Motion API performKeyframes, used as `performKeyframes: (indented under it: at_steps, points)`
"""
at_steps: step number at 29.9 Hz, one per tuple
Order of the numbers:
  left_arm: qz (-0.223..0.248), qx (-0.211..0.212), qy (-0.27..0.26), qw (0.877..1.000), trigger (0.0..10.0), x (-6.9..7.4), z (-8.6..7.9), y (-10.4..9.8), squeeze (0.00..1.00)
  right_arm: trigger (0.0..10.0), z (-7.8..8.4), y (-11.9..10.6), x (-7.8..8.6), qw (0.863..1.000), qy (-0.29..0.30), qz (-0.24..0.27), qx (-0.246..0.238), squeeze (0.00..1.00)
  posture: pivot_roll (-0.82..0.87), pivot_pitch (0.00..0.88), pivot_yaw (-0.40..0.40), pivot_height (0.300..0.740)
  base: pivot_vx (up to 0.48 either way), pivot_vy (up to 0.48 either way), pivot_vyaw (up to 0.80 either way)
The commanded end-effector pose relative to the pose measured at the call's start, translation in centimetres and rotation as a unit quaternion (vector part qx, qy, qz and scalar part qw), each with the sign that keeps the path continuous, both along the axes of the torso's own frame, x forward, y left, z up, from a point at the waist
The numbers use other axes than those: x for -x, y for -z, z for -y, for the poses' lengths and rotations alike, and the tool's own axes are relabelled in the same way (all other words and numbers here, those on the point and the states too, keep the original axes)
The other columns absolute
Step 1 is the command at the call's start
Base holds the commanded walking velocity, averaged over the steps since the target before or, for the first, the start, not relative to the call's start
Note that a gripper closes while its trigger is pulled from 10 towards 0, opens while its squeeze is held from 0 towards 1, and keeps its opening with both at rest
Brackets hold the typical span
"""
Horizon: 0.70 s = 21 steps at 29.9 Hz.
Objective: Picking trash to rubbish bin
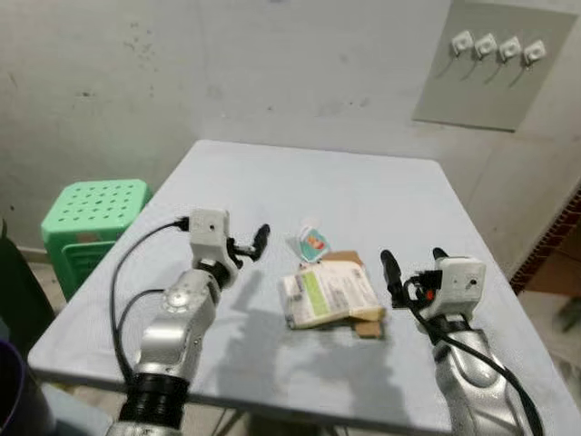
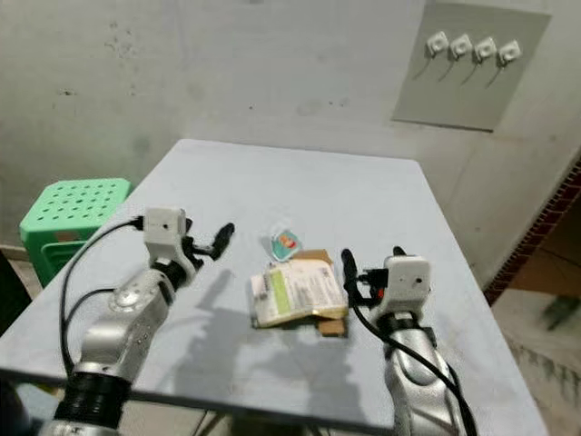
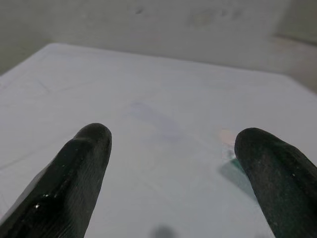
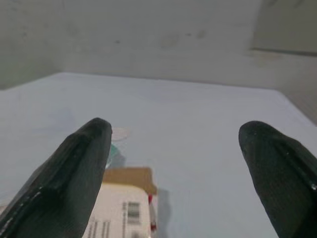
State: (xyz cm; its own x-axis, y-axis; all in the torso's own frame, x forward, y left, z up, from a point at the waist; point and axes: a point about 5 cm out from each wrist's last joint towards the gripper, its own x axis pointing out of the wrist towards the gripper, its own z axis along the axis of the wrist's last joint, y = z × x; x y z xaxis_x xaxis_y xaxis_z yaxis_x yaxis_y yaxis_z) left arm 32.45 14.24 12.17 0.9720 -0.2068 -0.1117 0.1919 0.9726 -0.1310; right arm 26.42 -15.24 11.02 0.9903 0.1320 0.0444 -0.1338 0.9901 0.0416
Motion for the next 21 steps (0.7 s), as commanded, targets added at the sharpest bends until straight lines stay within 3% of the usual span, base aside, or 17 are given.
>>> performKeyframes:
  at_steps: [1,15,21]
  points:
    - [0.009,-0.005,0.017,1.0,10.0,-0.2,1.5,-0.4,0.0,10.0,1.1,-0.4,0.0,1.0,0.015,0.005,0.008,0.0,-0.08,0.0,-0.047,0.74,0.0,0.0,0.0]
    - [-0.022,0.003,0.07,0.997,10.0,1.2,5.5,0.3,0.0,10.0,1.5,-0.7,0.2,1.0,0.008,0.01,0.017,0.0,-0.09,0.0,-0.05,0.74,0.0,0.0,0.0]
    - [-0.043,0.007,0.079,0.996,10.0,1.9,6.5,0.9,0.0,10.0,0.9,-1.1,0.9,0.999,-0.027,0.02,0.008,0.0,-0.09,0.0,-0.055,0.74,0.0,0.0,0.0]
